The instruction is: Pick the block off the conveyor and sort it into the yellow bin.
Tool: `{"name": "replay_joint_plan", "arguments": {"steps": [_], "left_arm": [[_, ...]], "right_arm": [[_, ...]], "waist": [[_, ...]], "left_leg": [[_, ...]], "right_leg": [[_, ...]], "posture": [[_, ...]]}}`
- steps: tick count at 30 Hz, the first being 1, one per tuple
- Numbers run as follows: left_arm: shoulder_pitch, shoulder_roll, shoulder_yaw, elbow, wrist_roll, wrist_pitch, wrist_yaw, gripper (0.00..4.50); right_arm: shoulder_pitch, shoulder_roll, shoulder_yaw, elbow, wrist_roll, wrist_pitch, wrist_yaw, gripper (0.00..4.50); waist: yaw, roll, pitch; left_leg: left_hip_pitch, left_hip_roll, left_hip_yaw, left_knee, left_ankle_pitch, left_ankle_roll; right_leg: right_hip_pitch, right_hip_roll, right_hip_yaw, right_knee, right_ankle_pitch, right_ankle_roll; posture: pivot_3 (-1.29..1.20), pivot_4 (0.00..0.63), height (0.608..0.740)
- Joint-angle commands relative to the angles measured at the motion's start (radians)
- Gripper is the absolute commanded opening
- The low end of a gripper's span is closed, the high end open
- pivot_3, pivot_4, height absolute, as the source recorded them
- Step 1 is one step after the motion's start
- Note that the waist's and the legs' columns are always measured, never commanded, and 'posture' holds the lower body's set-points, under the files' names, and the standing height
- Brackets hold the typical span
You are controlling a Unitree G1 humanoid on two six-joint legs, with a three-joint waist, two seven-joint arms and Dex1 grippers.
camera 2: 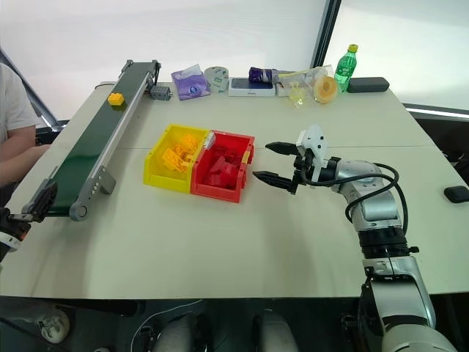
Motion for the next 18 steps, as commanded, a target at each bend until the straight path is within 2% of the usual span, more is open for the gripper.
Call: {"name": "replay_joint_plan", "arguments": {"steps": [1,13,18], "left_arm": [[-0.002,0.015,0.028,-0.016,0.008,-0.026,0.013,4.48],[0.002,0.031,0.028,-0.007,0.022,-0.039,0.013,4.48],[-0.017,0.069,0.005,0.008,0.026,0.003,0.018,4.48]], "right_arm": [[-0.018,-0.008,-0.019,-0.015,0.004,-0.015,0.0,4.5],[-0.027,-0.007,-0.012,-0.009,0.001,-0.012,0.006,4.5],[-0.027,0.0,-0.016,-0.027,0.017,-0.003,0.006,4.5]], "waist": [[0.0,0.0,0.0],[0.0,0.0,0.0],[0.0,0.0,0.0]], "left_leg": [[0.0,0.0,0.0,0.0,0.0,0.0],[0.0,0.0,0.0,0.0,0.0,0.0],[0.0,0.0,0.0,0.0,0.0,0.0]], "right_leg": [[0.0,0.0,0.0,0.0,0.0,0.0],[0.0,0.0,0.0,0.0,0.0,0.0],[0.0,0.0,0.0,0.0,0.0,0.0]], "posture": [[0.0,0.15,0.74],[0.0,0.15,0.74],[0.0,0.15,0.74]]}}
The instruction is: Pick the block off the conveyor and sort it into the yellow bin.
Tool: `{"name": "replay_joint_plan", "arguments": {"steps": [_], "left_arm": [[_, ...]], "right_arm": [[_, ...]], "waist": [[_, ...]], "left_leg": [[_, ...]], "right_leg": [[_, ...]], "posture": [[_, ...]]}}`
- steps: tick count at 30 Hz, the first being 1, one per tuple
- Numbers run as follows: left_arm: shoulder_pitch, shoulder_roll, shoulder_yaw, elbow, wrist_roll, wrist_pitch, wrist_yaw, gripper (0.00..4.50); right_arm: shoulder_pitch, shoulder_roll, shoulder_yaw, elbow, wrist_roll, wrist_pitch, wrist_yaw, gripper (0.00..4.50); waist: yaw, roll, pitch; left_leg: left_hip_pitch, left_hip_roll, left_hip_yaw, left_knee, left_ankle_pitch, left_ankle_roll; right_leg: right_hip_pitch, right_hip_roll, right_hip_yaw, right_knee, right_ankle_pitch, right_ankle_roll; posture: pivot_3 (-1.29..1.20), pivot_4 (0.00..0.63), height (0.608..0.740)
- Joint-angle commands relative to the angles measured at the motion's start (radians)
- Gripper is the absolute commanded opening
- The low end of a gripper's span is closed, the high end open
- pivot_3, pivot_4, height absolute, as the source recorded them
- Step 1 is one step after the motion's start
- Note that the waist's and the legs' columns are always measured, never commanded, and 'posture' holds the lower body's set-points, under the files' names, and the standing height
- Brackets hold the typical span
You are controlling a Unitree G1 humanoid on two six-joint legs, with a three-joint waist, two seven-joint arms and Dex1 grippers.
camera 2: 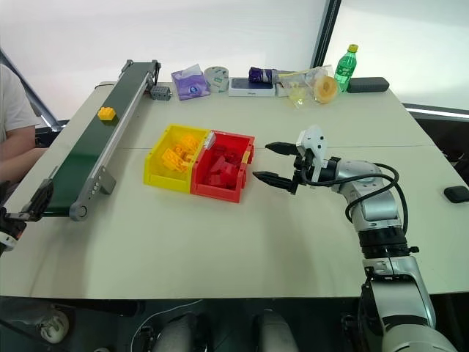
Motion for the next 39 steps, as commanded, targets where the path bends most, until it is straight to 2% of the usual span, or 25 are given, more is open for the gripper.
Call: {"name": "replay_joint_plan", "arguments": {"steps": [1,5,14,22,39], "left_arm": [[-0.034,0.051,0.0,0.001,0.008,0.029,0.008,4.48],[-0.099,0.11,-0.031,0.04,0.018,0.083,0.005,4.48],[-0.326,0.22,-0.2,0.303,0.121,0.151,-0.012,4.48],[-0.471,0.218,-0.275,0.44,0.156,0.126,-0.059,4.48],[-0.561,0.219,-0.325,0.594,0.213,0.085,-0.119,4.48]], "right_arm": [[-0.027,0.001,-0.017,-0.035,0.023,0.004,0.006,4.5],[-0.025,0.009,-0.018,-0.065,0.053,0.026,0.023,4.5],[0.005,0.007,-0.022,-0.158,0.135,0.073,0.084,4.5],[0.024,-0.002,-0.028,-0.179,0.127,0.077,0.064,4.5],[0.041,-0.005,-0.028,-0.183,0.122,0.063,0.044,4.5]], "waist": [[0.0,0.0,0.0],[0.002,0.0,0.0],[0.001,0.0,0.0],[0.002,0.0,0.0],[0.003,0.0,0.0]], "left_leg": [[0.0,0.0,0.0,0.0,0.0,0.0],[0.0,0.0,0.0,0.0,0.0,0.0],[0.0,0.0,0.0,0.0,0.0,0.0],[0.0,0.0,0.001,0.0,0.0,0.0],[0.0,0.0,0.001,0.001,0.0,0.0]], "right_leg": [[0.0,0.0,0.0,0.0,0.0,0.0],[0.0,0.0,0.0,0.0,0.0,0.0],[0.0,0.0,-0.001,0.0,0.0,0.0],[0.0,0.0,-0.001,0.0,0.0,0.0],[0.0,0.001,-0.001,0.001,0.0,0.0]], "posture": [[0.0,0.15,0.74],[0.0,0.15,0.74],[0.0,0.15,0.74],[0.0,0.15,0.74],[0.0,0.15,0.74]]}}
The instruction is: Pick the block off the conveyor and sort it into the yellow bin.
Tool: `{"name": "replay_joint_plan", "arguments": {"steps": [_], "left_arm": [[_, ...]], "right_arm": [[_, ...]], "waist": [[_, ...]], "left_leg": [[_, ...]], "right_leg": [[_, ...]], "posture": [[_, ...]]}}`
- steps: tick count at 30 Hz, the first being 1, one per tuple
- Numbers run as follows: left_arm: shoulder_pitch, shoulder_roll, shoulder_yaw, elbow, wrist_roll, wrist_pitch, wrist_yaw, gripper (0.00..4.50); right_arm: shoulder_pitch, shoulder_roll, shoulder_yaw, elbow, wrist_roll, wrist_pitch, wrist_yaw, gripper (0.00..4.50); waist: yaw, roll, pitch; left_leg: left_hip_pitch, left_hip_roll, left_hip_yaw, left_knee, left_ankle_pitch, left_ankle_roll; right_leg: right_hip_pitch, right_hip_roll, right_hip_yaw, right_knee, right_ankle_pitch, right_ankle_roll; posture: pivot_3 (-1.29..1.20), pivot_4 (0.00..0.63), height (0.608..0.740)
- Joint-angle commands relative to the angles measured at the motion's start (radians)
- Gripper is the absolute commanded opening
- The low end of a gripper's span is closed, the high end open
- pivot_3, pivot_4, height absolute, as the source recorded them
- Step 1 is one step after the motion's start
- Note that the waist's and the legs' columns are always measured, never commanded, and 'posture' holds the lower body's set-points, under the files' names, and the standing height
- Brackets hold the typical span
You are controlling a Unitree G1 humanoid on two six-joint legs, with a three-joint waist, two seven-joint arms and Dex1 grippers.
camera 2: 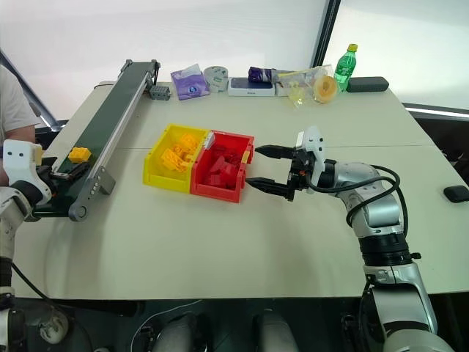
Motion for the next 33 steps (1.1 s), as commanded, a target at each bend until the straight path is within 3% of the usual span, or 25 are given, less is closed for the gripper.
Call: {"name": "replay_joint_plan", "arguments": {"steps": [1,4,7,8,17,23,33], "left_arm": [[-0.016,0.011,-0.003,0.0,0.013,-0.018,-0.008,4.24],[-0.01,0.009,-0.004,-0.002,0.018,-0.007,-0.006,3.21],[-0.006,0.001,0.014,-0.026,-0.006,-0.004,-0.016,1.6],[-0.004,0.001,0.017,-0.037,-0.012,0.002,-0.018,1.26],[-0.103,-0.042,-0.009,-0.205,-0.063,0.053,0.022,1.29],[-0.206,-0.195,-0.105,-0.26,-0.059,0.086,0.088,1.29],[-0.276,-0.369,-0.224,-0.176,-0.013,0.04,0.115,1.29]], "right_arm": [[-0.004,-0.008,-0.028,-0.037,0.009,-0.023,-0.003,4.5],[-0.004,-0.013,-0.031,-0.031,0.006,-0.027,-0.003,4.5],[-0.003,-0.017,-0.035,-0.028,0.005,-0.033,-0.006,4.5],[-0.003,-0.017,-0.035,-0.027,0.004,-0.034,-0.007,4.5],[0.0,-0.01,-0.044,0.005,-0.003,-0.03,-0.055,4.5],[-0.002,0.008,-0.044,0.042,-0.04,-0.072,-0.115,4.5],[0.009,0.004,-0.061,0.036,-0.059,-0.091,-0.158,4.5]], "waist": [[0.0,0.0,0.0],[0.0,0.0,0.0],[0.0,0.0,0.0],[0.0,0.0,0.0],[0.008,0.0,0.0],[0.004,0.0,0.0],[0.002,0.0,0.0]], "left_leg": [[0.0,0.0,0.0,0.0,0.0,0.0],[0.0,0.0,0.0,0.0,0.0,0.0],[0.0,0.0,0.0,0.0,0.0,0.0],[0.0,0.0,0.0,0.0,0.0,0.0],[0.0,0.0,0.0,0.002,0.0,0.0],[0.0,-0.003,0.0,0.002,0.0,0.0],[0.0,-0.002,0.0,0.002,0.0,0.0]], "right_leg": [[0.0,0.0,0.0,0.0,0.0,0.0],[0.0,0.0,0.0,0.0,0.0,0.0],[0.0,0.0,0.0,0.0,0.0,0.0],[0.0,0.0,0.0,0.0,0.0,0.0],[0.0,0.0,0.0,0.001,0.0,0.0],[0.001,0.001,0.0,0.001,0.001,0.002],[0.001,0.002,0.001,0.001,0.001,0.002]], "posture": [[0.0,0.15,0.74],[0.0,0.15,0.74],[0.0,0.15,0.74],[0.0,0.15,0.74],[0.0,0.15,0.74],[0.0,0.15,0.74],[0.0,0.15,0.74]]}}
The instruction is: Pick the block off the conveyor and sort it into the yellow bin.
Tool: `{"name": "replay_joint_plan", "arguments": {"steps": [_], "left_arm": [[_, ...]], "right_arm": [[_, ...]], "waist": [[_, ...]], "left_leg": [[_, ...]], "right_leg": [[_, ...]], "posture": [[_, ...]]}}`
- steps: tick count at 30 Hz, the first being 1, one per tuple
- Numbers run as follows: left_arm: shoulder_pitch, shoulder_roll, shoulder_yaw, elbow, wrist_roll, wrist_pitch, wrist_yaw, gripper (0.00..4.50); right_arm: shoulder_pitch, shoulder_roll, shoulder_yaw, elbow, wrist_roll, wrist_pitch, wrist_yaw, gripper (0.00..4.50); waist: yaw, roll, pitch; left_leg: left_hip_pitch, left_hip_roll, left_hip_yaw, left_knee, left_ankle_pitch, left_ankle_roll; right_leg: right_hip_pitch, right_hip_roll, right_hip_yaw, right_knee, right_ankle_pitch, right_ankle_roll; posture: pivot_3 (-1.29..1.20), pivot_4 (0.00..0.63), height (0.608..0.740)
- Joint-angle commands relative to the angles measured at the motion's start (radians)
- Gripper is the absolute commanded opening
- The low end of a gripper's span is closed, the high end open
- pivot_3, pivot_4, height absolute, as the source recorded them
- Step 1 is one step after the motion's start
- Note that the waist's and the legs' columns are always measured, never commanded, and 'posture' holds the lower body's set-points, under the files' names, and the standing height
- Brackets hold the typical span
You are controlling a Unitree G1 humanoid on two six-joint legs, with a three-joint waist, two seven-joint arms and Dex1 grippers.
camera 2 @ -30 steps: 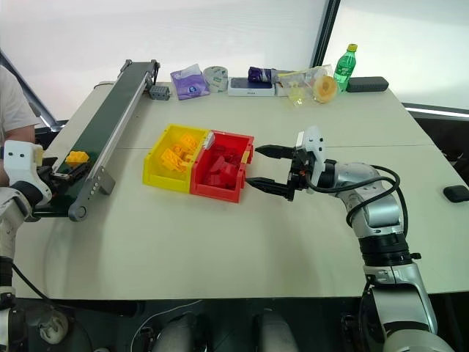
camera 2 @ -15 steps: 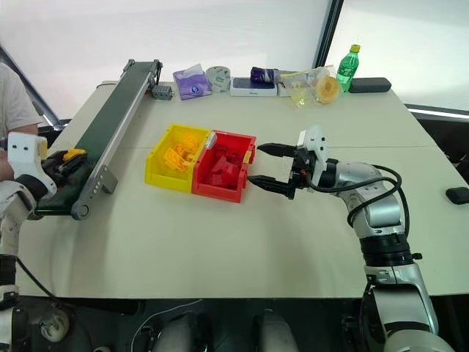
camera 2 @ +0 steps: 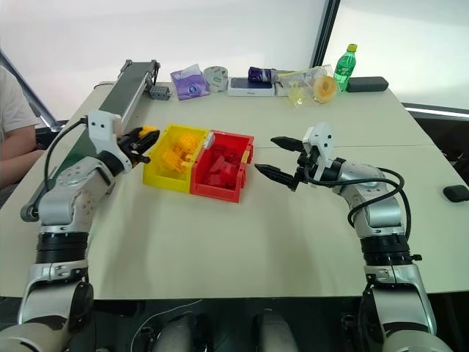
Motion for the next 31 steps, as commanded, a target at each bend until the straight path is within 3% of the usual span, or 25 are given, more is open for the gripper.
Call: {"name": "replay_joint_plan", "arguments": {"steps": [1,4,10,11,17,25,31], "left_arm": [[-0.037,-0.021,-0.005,0.029,0.01,-0.033,0.002,1.29],[-0.066,-0.056,0.02,0.08,-0.011,-0.039,0.016,1.29],[-0.077,-0.069,0.012,0.082,-0.008,-0.069,-0.007,4.33],[-0.065,-0.056,0.01,0.06,0.002,-0.072,-0.006,4.46],[0.037,0.027,0.073,-0.084,-0.037,-0.018,-0.018,4.46],[0.367,0.205,0.269,-0.387,-0.191,0.093,-0.143,4.46],[0.563,0.306,0.385,-0.38,-0.199,0.063,-0.243,4.46]], "right_arm": [[0.003,-0.004,-0.024,-0.03,0.003,-0.019,-0.004,4.5],[0.008,-0.004,-0.024,-0.035,0.003,-0.021,-0.007,4.5],[0.008,0.002,-0.02,-0.035,0.0,-0.027,-0.008,4.5],[0.007,0.002,-0.021,-0.034,0.0,-0.028,-0.009,4.5],[0.011,-0.005,-0.025,-0.033,0.003,-0.03,0.0,4.5],[-0.014,-0.047,-0.032,0.035,-0.01,-0.052,0.045,4.5],[-0.041,-0.037,-0.022,0.067,-0.017,-0.065,0.061,4.5]], "waist": [[0.001,0.0,0.0],[0.001,0.0,0.0],[0.0,0.0,0.0],[-0.001,0.0,0.0],[-0.004,0.0,0.0],[-0.003,0.0,0.0],[0.0,0.0,0.0]], "left_leg": [[0.0,0.0,0.0,0.0,0.0,0.0],[0.0,0.0,0.0,0.0,0.0,0.0],[0.0,0.0,0.0,0.0,0.0,0.0],[0.0,0.0,0.0,0.0,0.0,0.0],[0.0,0.0,0.0,0.0,0.0,0.0],[0.0,0.003,0.0,-0.001,0.0,0.0],[0.001,0.002,-0.001,0.0,0.0,0.0]], "right_leg": [[0.0,0.0,0.0,0.0,0.0,0.0],[0.0,0.0,0.0,0.0,0.0,0.0],[0.0,0.0,0.0,0.0,0.0,0.0],[0.0,0.0,0.0,0.0,0.0,0.0],[0.0,0.0,0.0,0.0,0.0,0.0],[0.0,-0.001,0.0,0.0,0.0,0.0],[0.0,-0.002,0.0,0.0,0.0,0.0]], "posture": [[0.0,0.15,0.74],[0.0,0.15,0.74],[0.0,0.15,0.74],[0.0,0.15,0.74],[0.0,0.15,0.74],[0.0,0.15,0.74],[0.0,0.15,0.74]]}}
